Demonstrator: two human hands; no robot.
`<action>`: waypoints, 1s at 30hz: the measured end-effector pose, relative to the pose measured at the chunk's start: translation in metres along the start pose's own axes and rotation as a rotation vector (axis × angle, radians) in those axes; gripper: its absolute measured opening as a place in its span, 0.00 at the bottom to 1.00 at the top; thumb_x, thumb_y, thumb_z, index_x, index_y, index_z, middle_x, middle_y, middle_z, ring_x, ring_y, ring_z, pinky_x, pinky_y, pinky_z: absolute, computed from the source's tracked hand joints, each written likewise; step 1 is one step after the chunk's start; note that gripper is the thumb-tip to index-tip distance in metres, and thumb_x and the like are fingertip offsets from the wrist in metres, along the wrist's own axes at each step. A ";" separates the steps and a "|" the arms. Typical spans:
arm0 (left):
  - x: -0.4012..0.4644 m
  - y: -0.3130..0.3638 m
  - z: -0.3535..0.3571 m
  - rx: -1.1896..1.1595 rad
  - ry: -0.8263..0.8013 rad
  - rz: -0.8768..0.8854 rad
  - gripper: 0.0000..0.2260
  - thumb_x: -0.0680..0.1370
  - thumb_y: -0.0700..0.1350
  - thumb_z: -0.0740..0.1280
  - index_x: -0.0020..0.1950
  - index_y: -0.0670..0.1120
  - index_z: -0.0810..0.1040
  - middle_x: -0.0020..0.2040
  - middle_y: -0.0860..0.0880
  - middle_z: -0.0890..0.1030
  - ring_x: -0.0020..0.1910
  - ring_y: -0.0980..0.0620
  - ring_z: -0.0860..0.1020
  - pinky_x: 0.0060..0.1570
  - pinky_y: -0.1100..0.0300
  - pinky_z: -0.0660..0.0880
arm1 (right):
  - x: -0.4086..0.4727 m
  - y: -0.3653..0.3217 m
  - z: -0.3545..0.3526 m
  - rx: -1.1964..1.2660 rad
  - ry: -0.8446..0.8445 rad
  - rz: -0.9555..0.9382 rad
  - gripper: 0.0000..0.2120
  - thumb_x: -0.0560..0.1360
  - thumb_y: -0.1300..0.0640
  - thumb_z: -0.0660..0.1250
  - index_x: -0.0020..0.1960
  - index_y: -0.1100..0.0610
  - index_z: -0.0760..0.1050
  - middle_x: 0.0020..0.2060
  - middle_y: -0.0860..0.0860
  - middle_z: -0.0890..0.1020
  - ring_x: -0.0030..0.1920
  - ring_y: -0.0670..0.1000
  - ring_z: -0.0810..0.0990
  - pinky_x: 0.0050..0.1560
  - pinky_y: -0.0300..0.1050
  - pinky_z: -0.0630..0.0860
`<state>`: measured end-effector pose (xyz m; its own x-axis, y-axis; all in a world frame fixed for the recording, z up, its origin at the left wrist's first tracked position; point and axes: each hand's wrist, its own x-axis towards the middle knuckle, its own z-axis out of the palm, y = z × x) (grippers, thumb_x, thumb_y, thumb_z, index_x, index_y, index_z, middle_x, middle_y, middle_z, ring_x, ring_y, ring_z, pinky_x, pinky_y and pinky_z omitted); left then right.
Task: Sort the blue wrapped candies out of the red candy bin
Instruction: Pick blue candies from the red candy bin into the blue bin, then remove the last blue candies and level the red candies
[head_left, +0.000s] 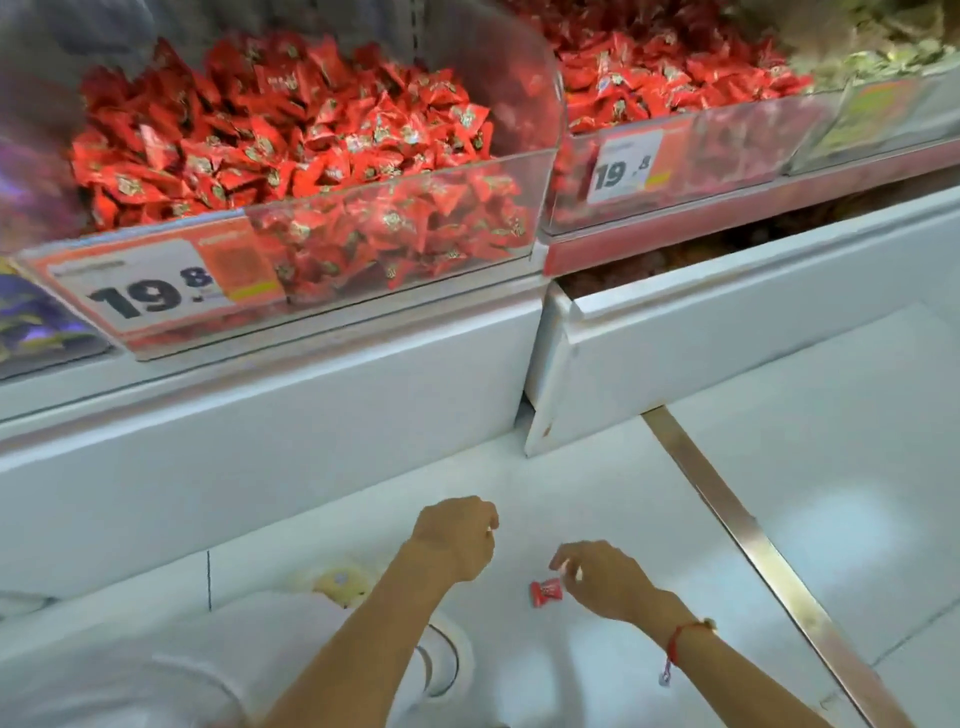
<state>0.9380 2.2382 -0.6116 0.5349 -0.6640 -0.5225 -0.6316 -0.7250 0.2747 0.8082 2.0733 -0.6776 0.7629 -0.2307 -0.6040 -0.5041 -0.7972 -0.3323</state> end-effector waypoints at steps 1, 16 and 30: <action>0.012 -0.002 0.014 0.064 -0.025 0.006 0.16 0.82 0.46 0.56 0.70 0.50 0.70 0.68 0.49 0.72 0.66 0.47 0.71 0.63 0.54 0.66 | 0.007 0.005 0.013 -0.018 -0.023 0.024 0.15 0.79 0.52 0.60 0.65 0.46 0.72 0.62 0.46 0.76 0.62 0.49 0.75 0.58 0.39 0.69; 0.043 -0.055 0.137 0.072 -0.444 -0.029 0.26 0.83 0.46 0.56 0.79 0.48 0.50 0.80 0.51 0.44 0.78 0.49 0.49 0.75 0.52 0.53 | 0.064 0.003 0.086 -0.095 0.026 0.031 0.10 0.75 0.64 0.62 0.55 0.57 0.73 0.55 0.53 0.74 0.55 0.55 0.75 0.44 0.45 0.69; -0.036 -0.036 -0.114 0.061 0.221 -0.018 0.16 0.82 0.50 0.56 0.68 0.51 0.72 0.67 0.51 0.75 0.64 0.47 0.73 0.58 0.56 0.68 | -0.017 -0.121 -0.132 0.516 0.597 -0.429 0.11 0.72 0.50 0.73 0.43 0.35 0.75 0.40 0.39 0.80 0.38 0.38 0.78 0.40 0.29 0.72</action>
<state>1.0048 2.2673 -0.5107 0.6518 -0.6799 -0.3359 -0.6501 -0.7291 0.2140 0.9099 2.1000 -0.5318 0.9382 -0.3375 0.0764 -0.1369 -0.5647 -0.8138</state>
